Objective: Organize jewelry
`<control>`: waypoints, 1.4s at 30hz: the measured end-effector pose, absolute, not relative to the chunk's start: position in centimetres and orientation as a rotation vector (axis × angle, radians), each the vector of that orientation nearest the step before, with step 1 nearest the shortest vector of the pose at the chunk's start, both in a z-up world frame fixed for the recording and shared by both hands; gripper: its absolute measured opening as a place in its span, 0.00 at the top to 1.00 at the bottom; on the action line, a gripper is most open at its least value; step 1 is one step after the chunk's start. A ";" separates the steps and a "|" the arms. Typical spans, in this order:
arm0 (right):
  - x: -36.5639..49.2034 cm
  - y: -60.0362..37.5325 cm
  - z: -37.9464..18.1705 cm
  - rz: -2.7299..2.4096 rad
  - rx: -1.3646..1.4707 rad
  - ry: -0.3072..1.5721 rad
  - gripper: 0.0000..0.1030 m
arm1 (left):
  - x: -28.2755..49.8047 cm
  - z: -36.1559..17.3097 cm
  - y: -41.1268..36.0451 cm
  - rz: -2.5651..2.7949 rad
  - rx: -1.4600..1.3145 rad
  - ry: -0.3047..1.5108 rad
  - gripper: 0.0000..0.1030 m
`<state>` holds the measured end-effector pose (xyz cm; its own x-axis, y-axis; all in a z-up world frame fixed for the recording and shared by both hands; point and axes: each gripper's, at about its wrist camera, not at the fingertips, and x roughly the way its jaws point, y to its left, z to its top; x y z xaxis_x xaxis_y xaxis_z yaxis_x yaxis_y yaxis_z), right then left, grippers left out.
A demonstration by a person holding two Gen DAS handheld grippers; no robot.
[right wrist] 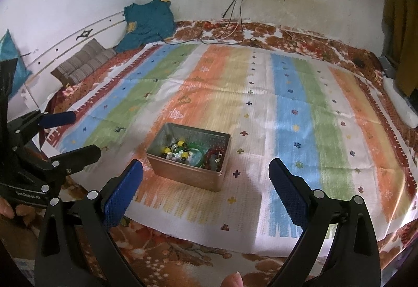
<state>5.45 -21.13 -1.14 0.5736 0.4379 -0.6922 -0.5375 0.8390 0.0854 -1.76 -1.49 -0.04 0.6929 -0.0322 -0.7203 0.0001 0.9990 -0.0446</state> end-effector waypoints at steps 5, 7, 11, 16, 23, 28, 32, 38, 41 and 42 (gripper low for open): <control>5.3 -21.2 -1.1 0.576 -0.136 0.756 0.05 | -1.9 0.1 -1.6 -0.012 -0.039 0.784 0.05; 5.1 -21.2 -1.0 0.577 -0.138 0.751 0.05 | -2.0 0.2 -1.5 -0.011 -0.045 0.779 0.06; 5.0 -21.2 -1.0 0.575 -0.141 0.751 0.05 | -2.0 0.2 -1.4 -0.012 -0.049 0.777 0.05; 4.9 -21.2 -1.0 0.576 -0.143 0.752 0.05 | -2.1 0.2 -1.4 -0.012 -0.051 0.777 0.05; 4.8 -21.2 -1.0 0.576 -0.143 0.752 0.05 | -2.1 0.3 -2.3 -0.034 -0.038 0.762 0.06; 4.8 -21.2 -1.0 0.575 -0.144 0.751 0.05 | -2.2 0.3 -2.3 -0.035 -0.041 0.765 0.06; 4.8 -21.1 -1.0 0.575 -0.144 0.752 0.05 | -2.2 0.3 -2.2 -0.036 -0.041 0.764 0.06; 4.8 -21.3 -1.1 0.575 -0.132 0.754 0.05 | -2.1 0.3 -2.4 -0.033 -0.034 0.763 0.06; 4.9 -21.3 -1.2 0.577 -0.131 0.758 0.05 | -2.1 0.3 -2.4 -0.036 -0.038 0.764 0.05; 5.0 -21.3 -1.2 0.577 -0.133 0.758 0.05 | -2.1 0.3 -2.4 -0.032 -0.038 0.764 0.05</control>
<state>4.95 -21.32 -1.18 0.5802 0.4460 -0.6815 -0.5389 0.8376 0.0894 -2.12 -2.43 0.27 0.7216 -0.0430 -0.6909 0.0156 0.9988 -0.0459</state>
